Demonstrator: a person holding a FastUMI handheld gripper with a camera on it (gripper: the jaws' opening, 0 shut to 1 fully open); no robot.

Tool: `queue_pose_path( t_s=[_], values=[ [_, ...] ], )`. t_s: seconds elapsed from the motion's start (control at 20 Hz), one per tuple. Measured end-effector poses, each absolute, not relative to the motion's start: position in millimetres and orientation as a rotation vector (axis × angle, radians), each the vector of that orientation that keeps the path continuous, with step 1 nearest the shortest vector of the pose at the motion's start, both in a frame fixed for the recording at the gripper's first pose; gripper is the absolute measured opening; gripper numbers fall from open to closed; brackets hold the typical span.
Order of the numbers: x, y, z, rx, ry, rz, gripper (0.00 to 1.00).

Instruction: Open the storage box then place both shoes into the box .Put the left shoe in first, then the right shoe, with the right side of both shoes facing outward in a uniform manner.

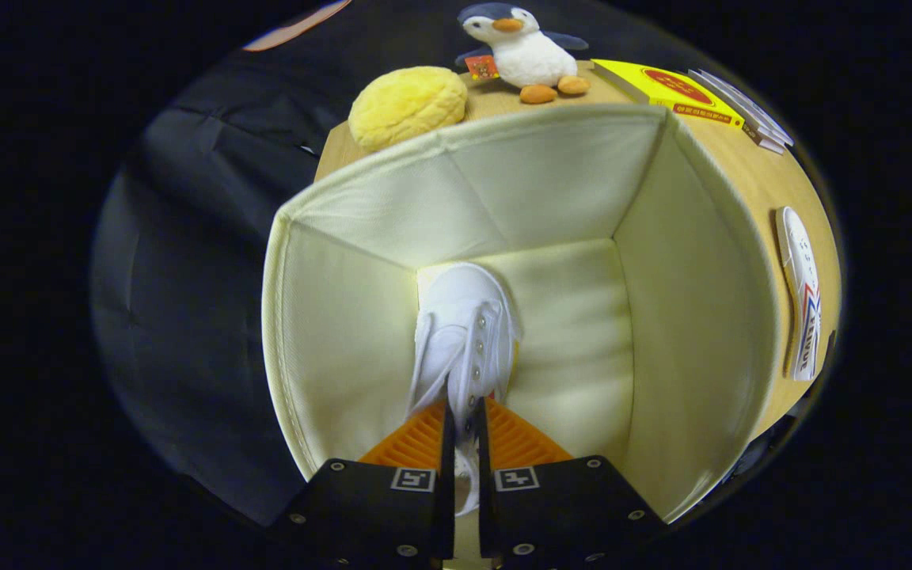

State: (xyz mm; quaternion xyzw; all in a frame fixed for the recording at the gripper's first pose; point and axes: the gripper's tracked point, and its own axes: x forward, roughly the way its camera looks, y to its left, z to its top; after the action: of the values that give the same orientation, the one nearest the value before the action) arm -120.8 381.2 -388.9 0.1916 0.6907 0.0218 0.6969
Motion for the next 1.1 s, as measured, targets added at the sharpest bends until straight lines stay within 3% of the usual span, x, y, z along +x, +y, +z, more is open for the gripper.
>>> queue_pose_path(
  t_s=[0.1,0.2,0.4,0.45,0.65,1.1],
  values=[
    [-116,381,-382,0.463,1.520,0.084,0.15],
    [-111,384,-363,0.533,1.493,0.152,0.23],
    [-102,360,-334,0.568,1.407,0.214,0.46],
    [-100,351,-327,0.572,1.388,0.215,0.58],
    [-88,316,-290,0.597,1.273,0.270,0.75],
    [-80,171,-268,0.513,0.995,0.191,0.84]
  ],
)
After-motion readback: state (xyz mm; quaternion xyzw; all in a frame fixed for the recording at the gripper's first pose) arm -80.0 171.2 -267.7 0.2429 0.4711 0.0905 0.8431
